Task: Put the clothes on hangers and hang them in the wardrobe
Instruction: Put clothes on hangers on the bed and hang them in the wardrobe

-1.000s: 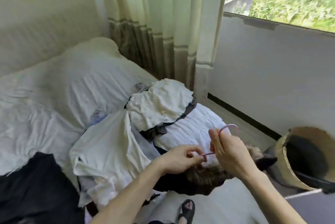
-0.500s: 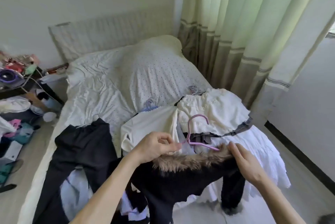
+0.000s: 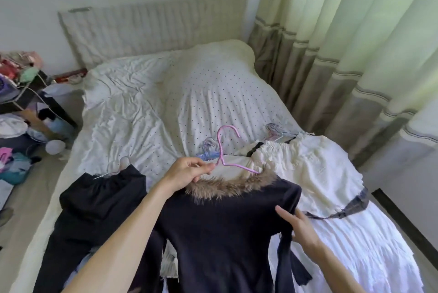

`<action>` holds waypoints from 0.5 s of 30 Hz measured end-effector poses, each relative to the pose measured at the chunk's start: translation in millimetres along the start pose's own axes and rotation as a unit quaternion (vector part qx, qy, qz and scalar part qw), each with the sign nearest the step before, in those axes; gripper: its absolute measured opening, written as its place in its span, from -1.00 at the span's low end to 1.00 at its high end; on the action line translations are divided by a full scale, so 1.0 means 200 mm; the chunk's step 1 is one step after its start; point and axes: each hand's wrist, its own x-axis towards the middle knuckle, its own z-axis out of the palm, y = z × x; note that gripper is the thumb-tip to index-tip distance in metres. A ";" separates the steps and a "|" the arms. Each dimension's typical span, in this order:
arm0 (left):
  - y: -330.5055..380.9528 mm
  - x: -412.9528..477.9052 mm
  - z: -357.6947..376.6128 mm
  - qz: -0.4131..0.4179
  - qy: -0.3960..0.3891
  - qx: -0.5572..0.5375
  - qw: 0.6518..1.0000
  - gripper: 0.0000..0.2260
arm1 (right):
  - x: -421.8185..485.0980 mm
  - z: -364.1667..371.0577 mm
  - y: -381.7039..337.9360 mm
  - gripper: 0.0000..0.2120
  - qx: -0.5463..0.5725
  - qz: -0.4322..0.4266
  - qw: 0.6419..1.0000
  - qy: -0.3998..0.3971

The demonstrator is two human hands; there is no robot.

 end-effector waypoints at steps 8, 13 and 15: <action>-0.22 0.75 -0.26 -0.021 0.070 0.068 0.995 -0.66 | 0.60 0.21 -0.04 -0.67 -0.138 0.043 0.989 0.005; -0.52 1.14 -0.26 -0.068 0.072 0.093 0.991 -0.66 | 0.91 0.33 0.05 -0.53 -0.199 0.111 0.974 0.001; -0.67 1.27 -0.23 -0.090 0.075 0.101 0.988 -0.62 | 1.01 0.36 0.11 -0.50 -0.213 0.144 0.966 0.008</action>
